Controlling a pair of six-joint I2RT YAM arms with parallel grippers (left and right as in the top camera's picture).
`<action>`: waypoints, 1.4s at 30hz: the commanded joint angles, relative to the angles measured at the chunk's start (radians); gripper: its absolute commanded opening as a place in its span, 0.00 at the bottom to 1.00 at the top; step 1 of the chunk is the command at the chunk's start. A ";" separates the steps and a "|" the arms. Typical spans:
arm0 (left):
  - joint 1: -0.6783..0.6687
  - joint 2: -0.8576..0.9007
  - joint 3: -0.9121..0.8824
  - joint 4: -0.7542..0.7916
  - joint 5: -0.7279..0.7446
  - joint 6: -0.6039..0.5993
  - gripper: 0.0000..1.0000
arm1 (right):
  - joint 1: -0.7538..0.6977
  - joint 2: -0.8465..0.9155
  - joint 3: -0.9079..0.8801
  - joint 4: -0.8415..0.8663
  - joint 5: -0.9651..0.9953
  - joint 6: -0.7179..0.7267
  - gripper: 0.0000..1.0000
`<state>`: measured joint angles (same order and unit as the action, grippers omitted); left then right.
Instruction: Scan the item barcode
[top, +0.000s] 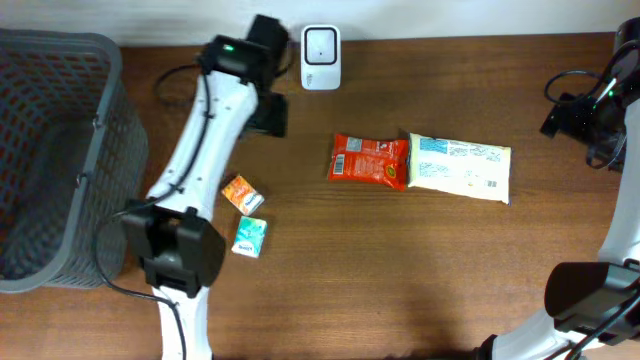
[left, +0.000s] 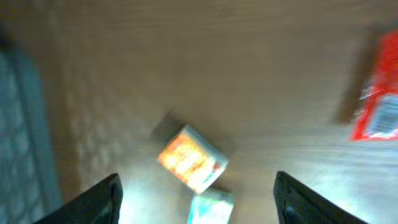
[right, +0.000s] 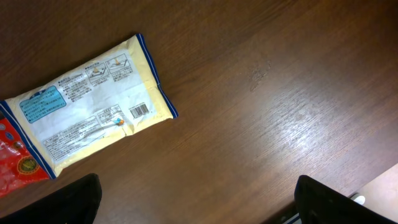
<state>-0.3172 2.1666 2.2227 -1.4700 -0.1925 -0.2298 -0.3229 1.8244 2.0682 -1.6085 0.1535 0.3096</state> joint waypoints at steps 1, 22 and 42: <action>0.031 0.012 -0.027 -0.069 0.042 -0.051 0.75 | 0.002 0.005 0.006 0.000 0.016 -0.006 0.98; 0.017 0.014 -0.593 0.392 0.035 -0.435 0.72 | 0.002 0.005 0.006 0.000 0.016 -0.006 0.98; -0.147 0.016 -0.581 0.837 0.307 0.231 0.00 | 0.002 0.005 0.006 0.000 0.016 -0.006 0.98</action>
<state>-0.4259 2.1681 1.6184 -0.6380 0.0772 -0.1970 -0.3229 1.8244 2.0682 -1.6085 0.1539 0.3096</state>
